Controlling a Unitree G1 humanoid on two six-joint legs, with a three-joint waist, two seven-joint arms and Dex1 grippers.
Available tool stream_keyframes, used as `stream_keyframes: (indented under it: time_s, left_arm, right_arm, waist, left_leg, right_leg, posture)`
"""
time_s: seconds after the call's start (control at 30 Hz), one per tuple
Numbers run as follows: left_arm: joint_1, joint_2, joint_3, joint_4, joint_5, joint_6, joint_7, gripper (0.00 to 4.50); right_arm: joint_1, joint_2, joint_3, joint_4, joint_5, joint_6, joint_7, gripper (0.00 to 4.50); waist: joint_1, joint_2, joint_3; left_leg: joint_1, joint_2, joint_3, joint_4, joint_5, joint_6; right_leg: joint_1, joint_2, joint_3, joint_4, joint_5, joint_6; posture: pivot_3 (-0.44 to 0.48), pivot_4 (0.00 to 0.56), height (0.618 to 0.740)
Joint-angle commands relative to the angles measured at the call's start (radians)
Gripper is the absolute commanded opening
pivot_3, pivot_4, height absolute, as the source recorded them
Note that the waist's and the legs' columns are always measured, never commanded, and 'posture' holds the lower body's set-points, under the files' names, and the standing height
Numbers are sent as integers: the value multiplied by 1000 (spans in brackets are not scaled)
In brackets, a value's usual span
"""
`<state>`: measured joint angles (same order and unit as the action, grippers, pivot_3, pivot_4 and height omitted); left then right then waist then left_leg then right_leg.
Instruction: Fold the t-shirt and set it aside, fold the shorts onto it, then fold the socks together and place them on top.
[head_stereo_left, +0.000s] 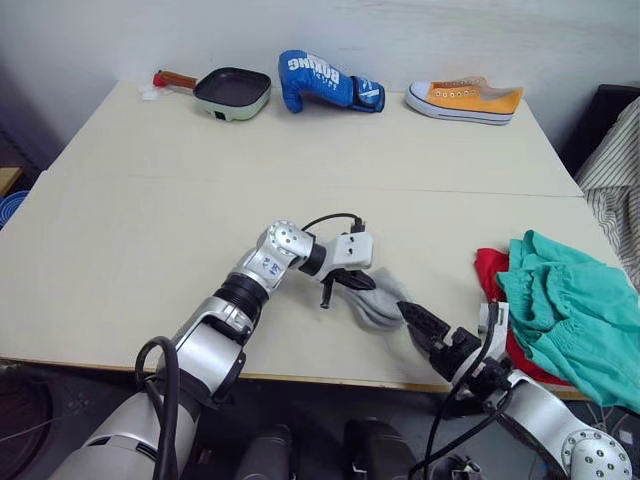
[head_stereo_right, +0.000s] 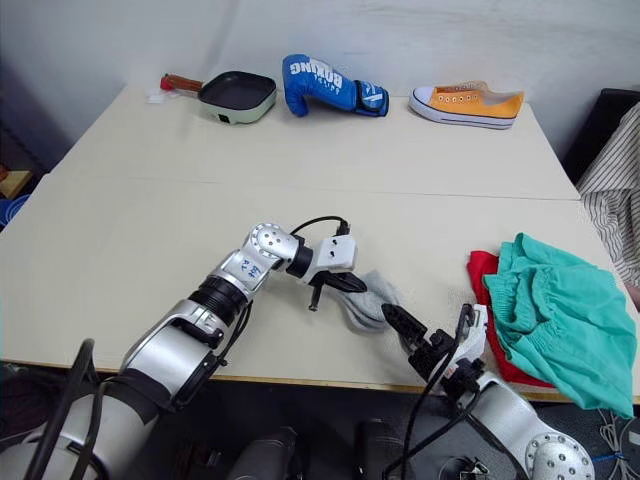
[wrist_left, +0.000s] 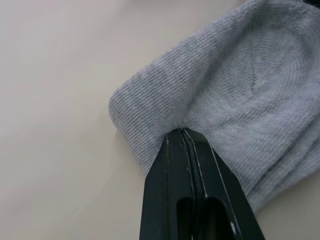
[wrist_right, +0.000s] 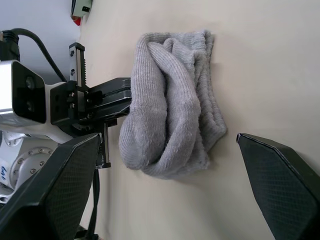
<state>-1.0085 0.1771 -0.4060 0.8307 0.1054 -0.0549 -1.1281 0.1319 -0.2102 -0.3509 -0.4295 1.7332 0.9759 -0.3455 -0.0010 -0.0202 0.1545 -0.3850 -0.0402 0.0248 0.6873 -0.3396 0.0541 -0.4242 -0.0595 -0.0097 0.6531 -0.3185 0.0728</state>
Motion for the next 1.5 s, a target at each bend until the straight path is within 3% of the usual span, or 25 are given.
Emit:
stream_keyframes:
  time_s: [0.03, 0.23, 0.27, 0.33, 0.57, 0.67, 0.7, 0.8, 0.93, 1.03, 1.13, 1.3, 1.4, 1.5]
  left_arm:
    - [10, -7, -11, 3, 36, 5, 26, 0]
    - [18, -4, -6, -6, 40, 7, 30, 0]
    - [19, -2, -5, -9, 40, 10, 33, 0]
    - [22, 1, -1, -11, 39, 14, 38, 0]
    - [26, 2, 20, -10, 31, 25, 67, 0]
    - [25, -4, 48, -21, 6, 65, 71, 0]
    - [28, 1, 64, -43, -16, 87, 51, 386]
    - [43, 46, 126, -156, -111, 187, -54, 1167]
    - [41, 128, 203, -275, -222, 320, -153, 2526]
    - [48, 210, 247, -429, -360, 499, -296, 3504]
    - [63, 253, 261, -551, -445, 605, -344, 4474]
    - [88, 249, 256, -647, -477, 631, -297, 4500]
    - [100, 230, 253, -660, -484, 632, -260, 4500]
    - [104, 220, 240, -652, -469, 605, -244, 4500]
  right_arm:
    - [-52, -30, 70, 83, 6, -35, -29, 4478]
    - [-174, -52, 132, 197, -56, -65, -1, 4478]
    - [-186, -52, 135, 210, -62, -71, 3, 4298]
    - [-197, -55, 138, 221, -65, -77, 11, 3859]
    - [-184, -83, 151, 188, -67, -74, 37, 1213]
    - [-175, -97, 154, 159, -69, -80, 50, 325]
    - [-172, -107, 152, 143, -72, -81, 54, 174]
    - [-154, -159, 122, 48, -61, -90, 81, 170]
    - [-88, -283, 35, -107, -18, -108, 139, 170]
    - [5, -403, -175, -198, 136, -175, 146, 170]
    - [116, -483, -417, -182, 229, -235, 138, 170]
    - [237, -500, -638, -69, 239, -286, 119, 170]
    - [218, -464, -642, 4, 239, -334, 63, 170]
    - [199, -467, -559, 121, 151, -346, 23, 170]
  waist:
    - [-4, 0, -1]
    - [-4, -1, -1]
    - [-4, -1, -2]
    - [-3, -1, -2]
    - [-3, -1, -2]
    - [-2, -1, -2]
    - [-1, -1, -2]
    - [-1, 1, 0]
    - [-1, 5, 2]
    - [3, 5, 2]
    - [15, 6, 2]
    - [24, 6, 3]
    - [23, 6, 3]
    - [15, 7, 3]
  left_leg:
    - [0, 0, 0, 0, 0, 1]
    - [2, 0, 0, -2, 0, 1]
    - [2, 0, 0, -2, 0, 1]
    - [2, 0, 0, -2, 0, 1]
    - [2, 0, 0, -3, 0, 1]
    - [2, 0, 0, -3, 0, 1]
    - [1, 0, 0, -3, 0, 1]
    - [-1, 0, 0, -4, 1, 0]
    - [-6, 0, 0, -4, 4, -4]
    - [-6, 0, -2, -5, 4, -4]
    - [-6, 0, -5, -5, 4, -4]
    - [2, 0, -8, -5, 3, -1]
    - [2, 0, -9, -5, 2, 0]
    - [2, 0, -9, -5, 3, -1]
  right_leg:
    - [0, 0, 0, 0, 0, 0]
    - [1, 0, 0, 0, 0, 0]
    - [1, 0, 0, 0, 0, 0]
    - [1, 0, 0, 0, 0, 0]
    - [1, 0, 0, 0, 0, 0]
    - [1, 0, 0, 0, 0, 0]
    - [1, 0, 0, 0, 0, 0]
    - [-1, 0, 0, 1, 0, 0]
    - [-6, 0, -1, 0, 0, 0]
    - [-4, 0, -2, -2, 0, 0]
    - [-1, 0, -4, -7, 1, 1]
    - [13, 0, -7, -18, 1, 2]
    - [14, 0, -6, -21, 2, 3]
    - [13, 0, -6, -21, 2, 3]
  posture:
    - [0, 150, 740]
    - [0, 150, 740]
    - [0, 150, 740]
    - [0, 150, 740]
    - [0, 150, 740]
    - [0, 150, 740]
    - [0, 150, 740]
    - [0, 150, 740]
    - [0, 150, 740]
    - [0, 150, 740]
    - [0, 150, 740]
    - [0, 150, 740]
    - [0, 150, 740]
    - [0, 150, 740]
